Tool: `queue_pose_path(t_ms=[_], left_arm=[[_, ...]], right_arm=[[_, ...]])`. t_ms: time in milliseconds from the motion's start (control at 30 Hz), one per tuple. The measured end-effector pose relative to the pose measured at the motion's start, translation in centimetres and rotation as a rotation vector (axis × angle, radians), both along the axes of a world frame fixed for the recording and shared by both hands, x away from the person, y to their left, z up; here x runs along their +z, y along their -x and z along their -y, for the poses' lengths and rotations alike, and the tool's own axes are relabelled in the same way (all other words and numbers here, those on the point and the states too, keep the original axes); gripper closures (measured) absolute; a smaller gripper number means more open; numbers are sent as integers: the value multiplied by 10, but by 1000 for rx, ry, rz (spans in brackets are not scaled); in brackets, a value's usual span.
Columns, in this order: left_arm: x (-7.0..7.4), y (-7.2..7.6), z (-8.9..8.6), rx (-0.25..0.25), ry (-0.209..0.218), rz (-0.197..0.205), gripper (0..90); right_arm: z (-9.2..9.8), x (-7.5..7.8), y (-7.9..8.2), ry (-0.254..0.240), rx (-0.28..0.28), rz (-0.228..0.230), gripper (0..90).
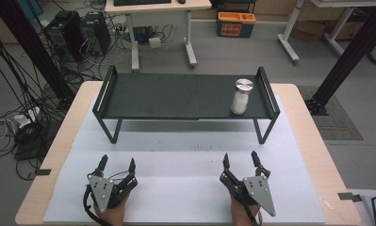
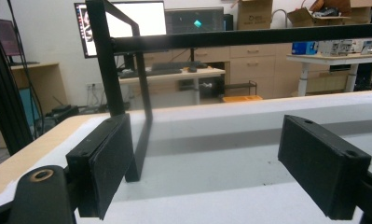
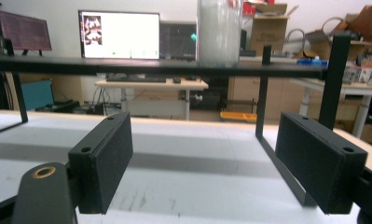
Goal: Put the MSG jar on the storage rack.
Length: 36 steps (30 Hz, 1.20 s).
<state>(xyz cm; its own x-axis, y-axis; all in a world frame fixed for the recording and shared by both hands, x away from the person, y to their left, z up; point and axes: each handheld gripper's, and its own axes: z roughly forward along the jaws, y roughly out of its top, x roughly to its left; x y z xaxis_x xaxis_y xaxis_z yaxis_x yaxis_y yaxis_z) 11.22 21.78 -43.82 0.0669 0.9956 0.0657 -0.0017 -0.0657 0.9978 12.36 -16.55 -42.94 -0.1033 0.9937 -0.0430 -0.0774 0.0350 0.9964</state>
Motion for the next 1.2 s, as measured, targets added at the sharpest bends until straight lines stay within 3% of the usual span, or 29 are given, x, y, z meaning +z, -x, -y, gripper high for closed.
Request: queue_pose_path(t_ms=[200,267,400,533,1200], left_arm=[[0,0,0,-2,0,-3,181],[0,0,0,-2,-3,-3,181],[0,0,0,-2,-3,-2,181],[0,0,0,-1,-1,-2,181],[0,0,0,-3,-1,1,180]], right_arm=[[-2,-10,-1,15,-14,-68,179],[-1,-14,0,-4,-16,-26,183],[-1,-13,-1,-2,-24,-44,180],[-5,-13,-1,47,-26,-39,182],[-8,-13,-2,86,-17,-49,180]])
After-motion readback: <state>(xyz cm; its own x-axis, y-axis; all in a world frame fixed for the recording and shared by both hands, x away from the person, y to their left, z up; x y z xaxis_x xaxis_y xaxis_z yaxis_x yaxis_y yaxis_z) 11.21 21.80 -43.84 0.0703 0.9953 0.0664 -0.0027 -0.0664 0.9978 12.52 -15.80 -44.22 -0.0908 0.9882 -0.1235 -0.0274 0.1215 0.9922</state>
